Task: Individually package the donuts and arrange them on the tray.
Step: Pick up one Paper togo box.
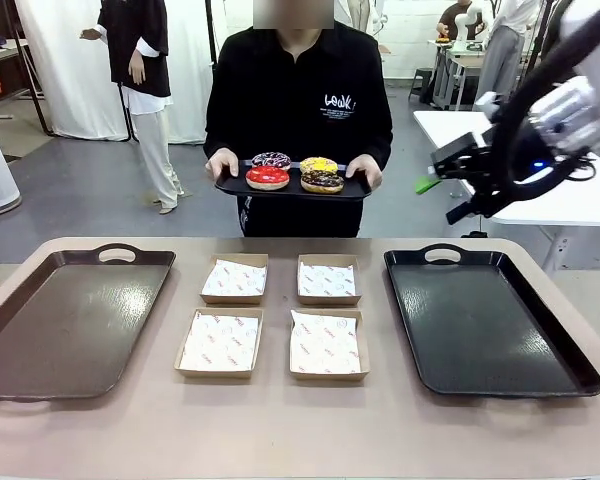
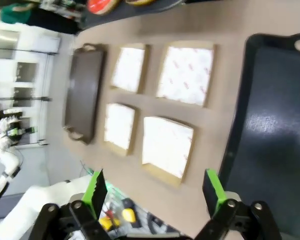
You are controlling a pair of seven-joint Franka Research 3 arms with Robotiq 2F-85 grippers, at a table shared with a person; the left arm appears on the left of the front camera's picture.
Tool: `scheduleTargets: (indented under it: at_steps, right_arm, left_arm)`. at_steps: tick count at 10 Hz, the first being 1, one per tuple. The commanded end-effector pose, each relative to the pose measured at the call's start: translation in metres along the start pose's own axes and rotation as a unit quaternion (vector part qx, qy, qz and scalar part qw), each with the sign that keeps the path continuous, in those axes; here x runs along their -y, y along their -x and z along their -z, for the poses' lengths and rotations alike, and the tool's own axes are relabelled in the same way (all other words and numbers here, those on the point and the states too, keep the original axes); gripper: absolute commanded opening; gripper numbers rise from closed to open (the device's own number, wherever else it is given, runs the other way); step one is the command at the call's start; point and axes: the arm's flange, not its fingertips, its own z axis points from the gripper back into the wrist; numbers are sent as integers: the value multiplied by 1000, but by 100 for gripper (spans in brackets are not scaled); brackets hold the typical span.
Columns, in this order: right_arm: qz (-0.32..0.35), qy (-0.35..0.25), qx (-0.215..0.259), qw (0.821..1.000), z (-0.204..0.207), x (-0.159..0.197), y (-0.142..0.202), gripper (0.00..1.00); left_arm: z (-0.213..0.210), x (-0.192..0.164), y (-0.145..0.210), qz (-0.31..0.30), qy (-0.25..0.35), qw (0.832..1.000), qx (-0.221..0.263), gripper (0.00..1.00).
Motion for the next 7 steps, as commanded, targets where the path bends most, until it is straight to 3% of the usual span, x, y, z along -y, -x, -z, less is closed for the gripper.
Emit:
scheduleTargets:
  at_steps: [1, 3, 5, 7]
  right_arm:
    - [11, 88, -29, 996, 45, -13, -12, 100]
    - [12, 150, -47, 988, 93, -32, -23, 100]
    - [9, 186, -49, 981, 105, -41, -33, 100]
    - [3, 182, -46, 982, 104, -37, -23, 100]
  left_arm:
    - [-1, 2, -1, -1, 7, 1000, 4, 100]
    - [-1, 2, -1, -1, 7, 1000, 4, 100]
    - [-1, 2, -1, -1, 7, 1000, 4, 100]
    - [-1, 2, -1, -1, 7, 1000, 4, 100]
